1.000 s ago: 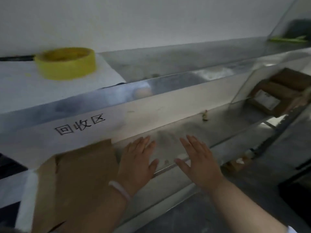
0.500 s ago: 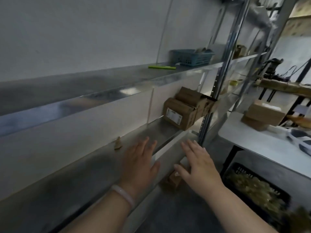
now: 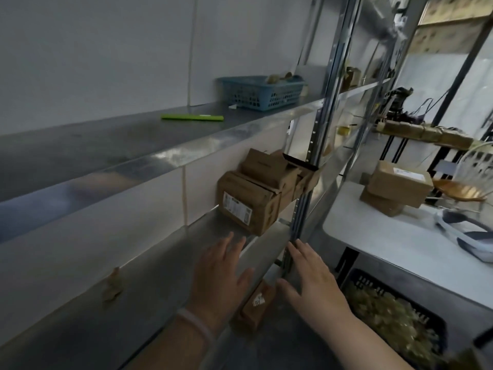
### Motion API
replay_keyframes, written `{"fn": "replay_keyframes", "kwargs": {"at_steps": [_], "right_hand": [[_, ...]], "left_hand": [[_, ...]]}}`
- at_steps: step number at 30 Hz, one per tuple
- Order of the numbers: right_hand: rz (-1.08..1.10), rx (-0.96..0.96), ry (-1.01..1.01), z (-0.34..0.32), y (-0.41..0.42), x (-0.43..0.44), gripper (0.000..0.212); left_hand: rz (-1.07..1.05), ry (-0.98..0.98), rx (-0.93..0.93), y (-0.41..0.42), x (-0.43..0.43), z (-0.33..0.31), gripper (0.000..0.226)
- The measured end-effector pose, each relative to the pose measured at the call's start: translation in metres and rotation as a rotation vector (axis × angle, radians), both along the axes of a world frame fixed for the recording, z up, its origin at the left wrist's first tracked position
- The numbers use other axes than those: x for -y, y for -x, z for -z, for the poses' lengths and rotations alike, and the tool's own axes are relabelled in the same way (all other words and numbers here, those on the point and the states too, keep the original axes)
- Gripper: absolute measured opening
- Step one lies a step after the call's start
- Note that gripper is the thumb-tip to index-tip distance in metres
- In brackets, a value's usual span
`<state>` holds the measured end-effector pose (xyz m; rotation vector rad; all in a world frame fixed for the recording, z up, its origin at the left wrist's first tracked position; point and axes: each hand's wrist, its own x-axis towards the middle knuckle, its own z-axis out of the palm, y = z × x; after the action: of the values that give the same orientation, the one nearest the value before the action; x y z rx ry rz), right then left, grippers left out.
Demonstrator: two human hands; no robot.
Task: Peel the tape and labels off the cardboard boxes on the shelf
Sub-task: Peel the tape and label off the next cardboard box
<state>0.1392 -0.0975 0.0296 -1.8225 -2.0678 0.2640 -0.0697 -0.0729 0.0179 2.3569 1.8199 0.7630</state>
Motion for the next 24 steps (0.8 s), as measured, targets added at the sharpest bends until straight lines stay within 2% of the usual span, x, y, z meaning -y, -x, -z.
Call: {"fn": "replay_keyframes", "kwargs": {"at_steps": [8,12,16,19,24], "right_hand": [[0.006,-0.062,0.045,-0.006,-0.012,-0.134,0.077],[-0.044,-0.076,0.111,0.001,-0.019,-0.179,0.074],[-0.067,-0.140,0.091,-0.001,-0.027,-0.224,0.066],[-0.189,-0.065,0.139,-0.001,-0.035,-0.253,0.052],[-0.239,-0.233,0.160,0.016,-0.046,-0.287,0.055]], "left_hand": [[0.036,0.071,0.072,-0.023,-0.128,0.008,0.065],[0.019,0.117,0.121,-0.042,-0.165,0.009,0.066],[0.002,0.198,0.155,-0.054,-0.187,0.023,0.072],[-0.066,0.218,0.221,-0.063,-0.206,0.028,0.082],[-0.183,0.264,0.342,-0.079,-0.233,0.026,0.066]]}}
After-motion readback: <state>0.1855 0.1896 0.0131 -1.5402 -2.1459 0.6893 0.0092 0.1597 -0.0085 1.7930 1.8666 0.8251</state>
